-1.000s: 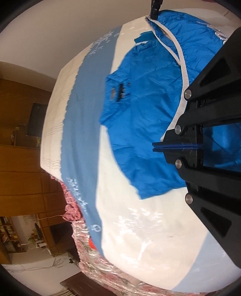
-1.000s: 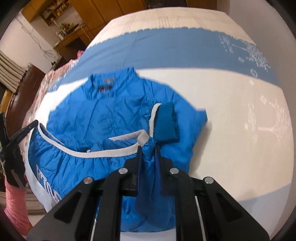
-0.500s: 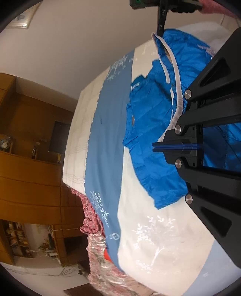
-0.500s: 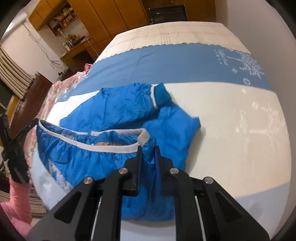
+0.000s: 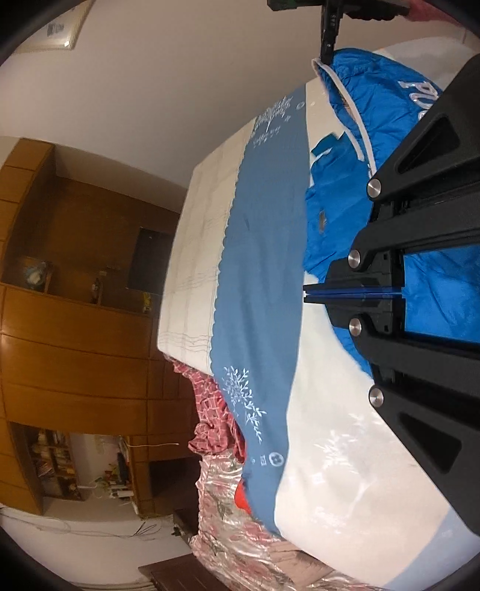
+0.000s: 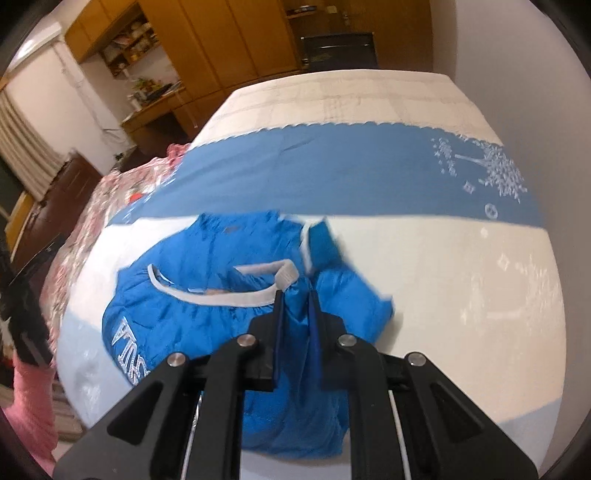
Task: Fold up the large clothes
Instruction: 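Lift the folded jacket with both grippers and fold it over again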
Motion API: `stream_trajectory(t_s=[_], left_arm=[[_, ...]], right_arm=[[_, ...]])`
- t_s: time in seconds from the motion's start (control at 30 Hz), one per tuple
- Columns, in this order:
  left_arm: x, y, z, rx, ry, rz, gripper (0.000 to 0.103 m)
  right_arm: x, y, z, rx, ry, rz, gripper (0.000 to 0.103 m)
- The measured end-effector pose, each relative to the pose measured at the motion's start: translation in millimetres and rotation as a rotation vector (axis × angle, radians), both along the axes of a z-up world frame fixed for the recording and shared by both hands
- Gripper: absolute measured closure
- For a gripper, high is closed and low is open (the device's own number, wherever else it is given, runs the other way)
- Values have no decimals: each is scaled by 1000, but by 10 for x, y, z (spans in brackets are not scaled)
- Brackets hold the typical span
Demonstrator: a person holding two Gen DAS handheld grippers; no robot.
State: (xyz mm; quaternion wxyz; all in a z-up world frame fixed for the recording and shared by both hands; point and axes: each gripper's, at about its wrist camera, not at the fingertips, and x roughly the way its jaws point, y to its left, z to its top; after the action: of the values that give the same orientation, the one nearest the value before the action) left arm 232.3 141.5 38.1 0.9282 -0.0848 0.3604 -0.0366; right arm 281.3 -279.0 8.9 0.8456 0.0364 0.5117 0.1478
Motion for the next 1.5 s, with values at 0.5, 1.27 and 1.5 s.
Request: stream_trajectory(t_s=[0.5, 1.27, 1.5], left_arm=[[939, -90, -1464, 112, 416, -38, 77], [1477, -259, -1785, 185, 391, 66, 103], [1098, -121, -1281, 119, 307, 84, 103]], right_arm=[[683, -30, -740, -23, 121, -47, 92], [1295, -21, -1583, -97, 234, -150, 86], [878, -74, -971, -136, 111, -140, 78]])
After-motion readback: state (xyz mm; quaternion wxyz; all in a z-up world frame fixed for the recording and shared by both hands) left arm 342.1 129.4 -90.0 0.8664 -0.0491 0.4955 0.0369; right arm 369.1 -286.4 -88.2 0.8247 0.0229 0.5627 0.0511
